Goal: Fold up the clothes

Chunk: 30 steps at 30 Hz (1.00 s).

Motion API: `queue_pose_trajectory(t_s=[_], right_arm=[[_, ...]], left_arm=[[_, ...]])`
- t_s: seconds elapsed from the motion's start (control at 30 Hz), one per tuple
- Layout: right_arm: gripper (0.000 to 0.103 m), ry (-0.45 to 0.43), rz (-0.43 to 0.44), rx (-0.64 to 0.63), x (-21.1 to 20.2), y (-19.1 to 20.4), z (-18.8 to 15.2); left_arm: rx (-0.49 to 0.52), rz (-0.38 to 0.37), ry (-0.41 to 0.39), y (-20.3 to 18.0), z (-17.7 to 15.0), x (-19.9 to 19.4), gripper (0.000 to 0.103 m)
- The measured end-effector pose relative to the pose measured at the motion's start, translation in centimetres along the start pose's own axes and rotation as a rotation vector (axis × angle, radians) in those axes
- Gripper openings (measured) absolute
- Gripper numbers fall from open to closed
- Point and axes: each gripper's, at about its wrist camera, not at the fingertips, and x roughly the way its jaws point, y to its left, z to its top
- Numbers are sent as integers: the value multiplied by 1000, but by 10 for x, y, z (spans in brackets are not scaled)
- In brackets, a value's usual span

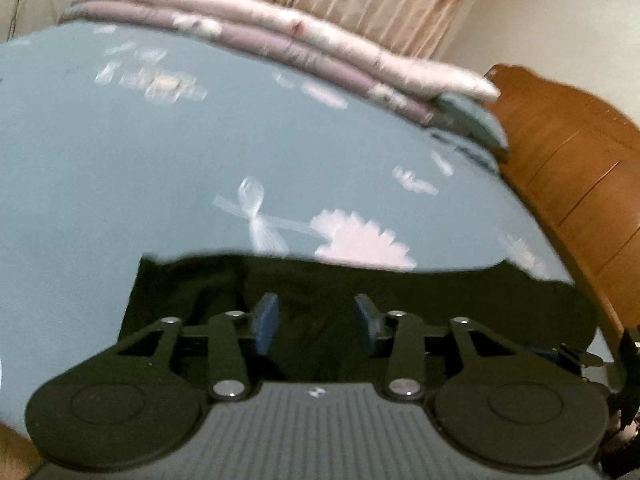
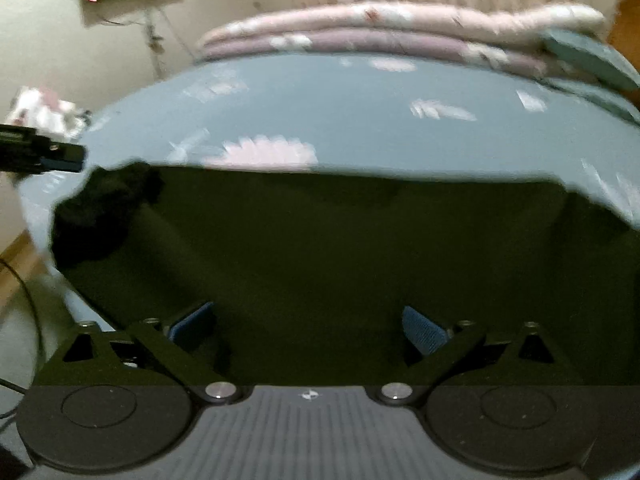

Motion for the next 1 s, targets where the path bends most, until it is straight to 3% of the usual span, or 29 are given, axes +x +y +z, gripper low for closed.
queue_pose_trajectory(t_s=[0.07, 0.13, 0.23, 0.4, 0.47, 0.53, 0.8, 1.0], right_arm=[[79, -4, 15, -60, -4, -4, 21], [64, -6, 20, -127, -3, -6, 44], [54, -2, 19, -229, 11, -6, 76], [47, 58, 59, -361, 67, -7, 116], [38, 89, 90, -393, 90, -7, 126], [20, 112, 128, -412, 108, -6, 131], [17, 203, 244, -506, 146, 7, 127], [20, 219, 246, -596, 147, 12, 119]], left_arm=[[21, -43, -21, -15, 9, 8, 64], [39, -69, -24, -27, 13, 22, 68], [57, -96, 18, -48, 11, 57, 68], [115, -86, 67, -65, 0, 94, 68], [112, -81, 71, -61, -4, 101, 68], [95, -69, 74, -52, -7, 106, 68], [86, -62, 121, -40, -24, 118, 69], [116, -70, 121, -43, -25, 119, 72]])
